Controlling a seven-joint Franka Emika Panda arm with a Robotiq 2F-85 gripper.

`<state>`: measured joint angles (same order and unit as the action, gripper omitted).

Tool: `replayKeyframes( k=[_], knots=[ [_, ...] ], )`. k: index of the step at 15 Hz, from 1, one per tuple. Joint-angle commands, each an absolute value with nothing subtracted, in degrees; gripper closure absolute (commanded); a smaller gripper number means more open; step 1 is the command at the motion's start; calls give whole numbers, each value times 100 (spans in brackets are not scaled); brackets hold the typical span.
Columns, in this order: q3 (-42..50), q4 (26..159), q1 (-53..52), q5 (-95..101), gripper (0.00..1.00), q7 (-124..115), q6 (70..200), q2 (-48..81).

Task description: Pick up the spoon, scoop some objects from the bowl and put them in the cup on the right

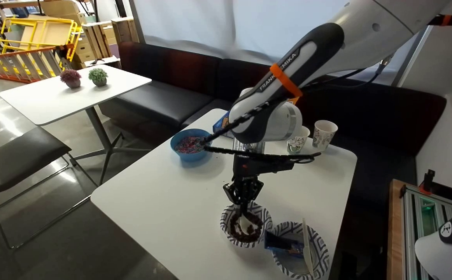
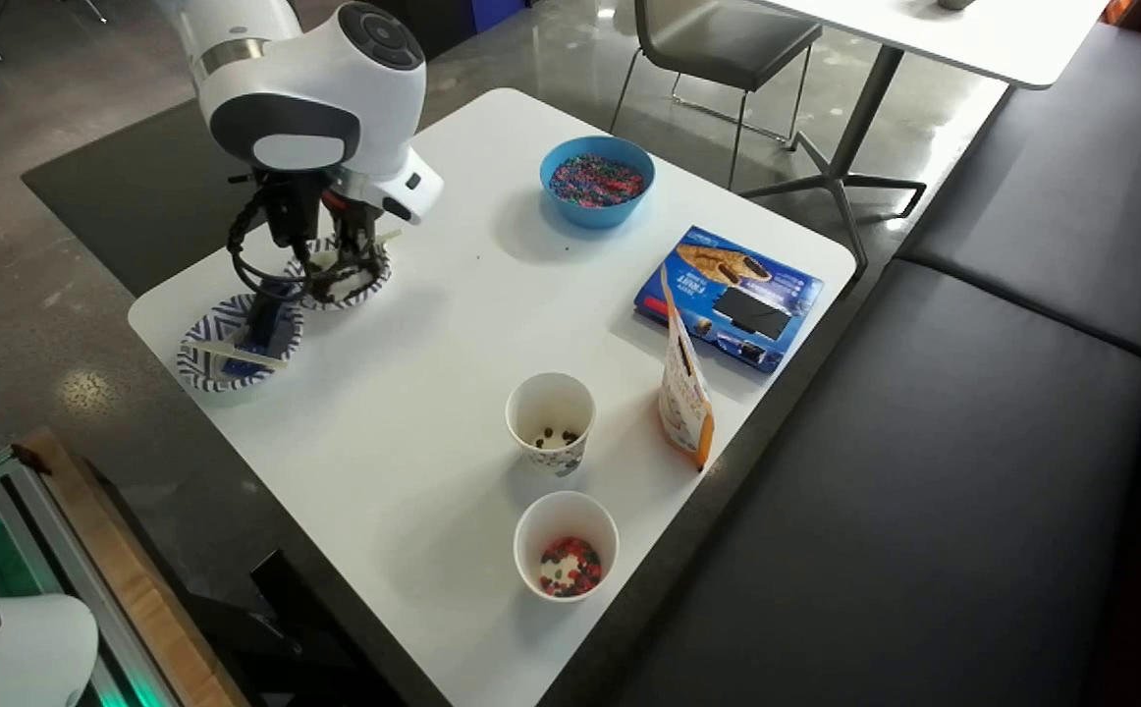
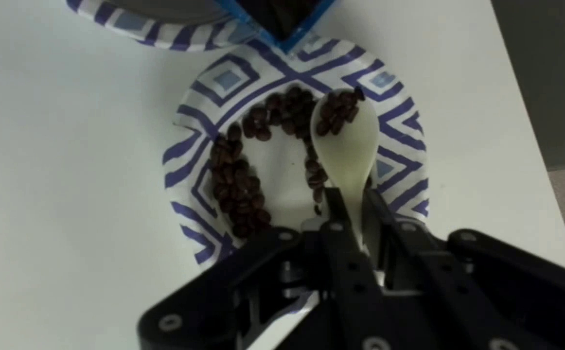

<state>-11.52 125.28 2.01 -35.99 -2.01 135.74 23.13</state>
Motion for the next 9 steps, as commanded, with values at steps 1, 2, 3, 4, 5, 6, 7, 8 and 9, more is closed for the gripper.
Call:
replayKeyframes(
  k=[1,2,3,4,5,6,7,8,9],
  knots=[
    [-1030,12446,307,-4277,96,-182,13238,2233],
    [-984,12439,320,-4437,96,-182,13206,2217],
    [-901,12470,304,-4517,96,-251,13215,2187],
    [-811,12520,278,-4569,96,-318,13232,2151],
    [-720,12588,254,-4584,96,-385,13260,2097],
    [-639,12659,251,-4584,96,-459,13227,2035],
    [-583,12722,265,-4605,96,-502,13184,1980],
    [-524,12825,279,-4636,96,-553,13140,1897],
    [-466,12920,289,-4675,96,-601,13108,1825]
  ],
)
